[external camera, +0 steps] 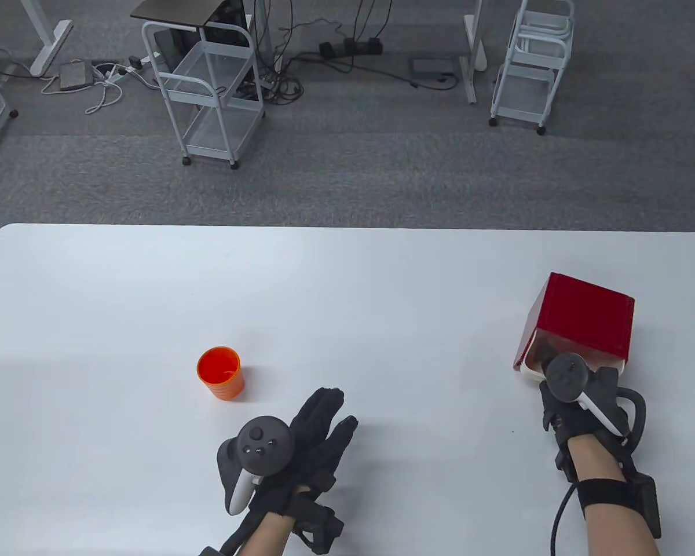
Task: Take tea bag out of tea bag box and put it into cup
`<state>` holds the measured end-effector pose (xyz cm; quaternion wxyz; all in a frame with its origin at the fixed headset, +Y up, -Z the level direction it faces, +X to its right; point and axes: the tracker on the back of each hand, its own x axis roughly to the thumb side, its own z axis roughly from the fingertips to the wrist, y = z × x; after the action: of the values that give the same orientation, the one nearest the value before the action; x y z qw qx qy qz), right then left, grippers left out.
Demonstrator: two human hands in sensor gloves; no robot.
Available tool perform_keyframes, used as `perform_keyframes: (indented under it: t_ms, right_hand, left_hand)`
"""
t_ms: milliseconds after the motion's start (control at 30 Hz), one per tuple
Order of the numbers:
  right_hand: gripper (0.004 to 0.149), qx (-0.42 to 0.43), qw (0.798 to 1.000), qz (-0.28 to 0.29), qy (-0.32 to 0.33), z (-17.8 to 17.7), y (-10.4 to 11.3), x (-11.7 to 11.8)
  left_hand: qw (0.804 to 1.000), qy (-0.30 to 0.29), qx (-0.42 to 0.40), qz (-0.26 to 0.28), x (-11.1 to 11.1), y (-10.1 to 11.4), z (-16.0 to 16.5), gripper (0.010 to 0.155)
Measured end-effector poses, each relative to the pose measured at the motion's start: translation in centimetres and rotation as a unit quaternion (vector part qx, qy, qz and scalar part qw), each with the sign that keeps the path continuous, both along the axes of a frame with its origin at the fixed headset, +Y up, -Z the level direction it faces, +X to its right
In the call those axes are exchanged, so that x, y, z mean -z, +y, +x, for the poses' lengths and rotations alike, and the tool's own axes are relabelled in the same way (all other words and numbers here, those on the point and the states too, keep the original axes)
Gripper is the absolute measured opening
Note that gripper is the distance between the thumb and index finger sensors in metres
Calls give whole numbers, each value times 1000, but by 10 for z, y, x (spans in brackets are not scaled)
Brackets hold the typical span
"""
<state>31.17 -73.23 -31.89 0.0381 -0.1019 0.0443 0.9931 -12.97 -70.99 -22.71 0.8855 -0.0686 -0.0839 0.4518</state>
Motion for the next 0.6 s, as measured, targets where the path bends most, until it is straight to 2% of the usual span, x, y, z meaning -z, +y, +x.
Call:
perform_keyframes:
  t_ms: [600]
  right_hand:
    - [49, 3, 999, -2, 35, -2, 1, -18]
  left_hand:
    - [1000, -6, 1, 1, -1, -1, 2, 71]
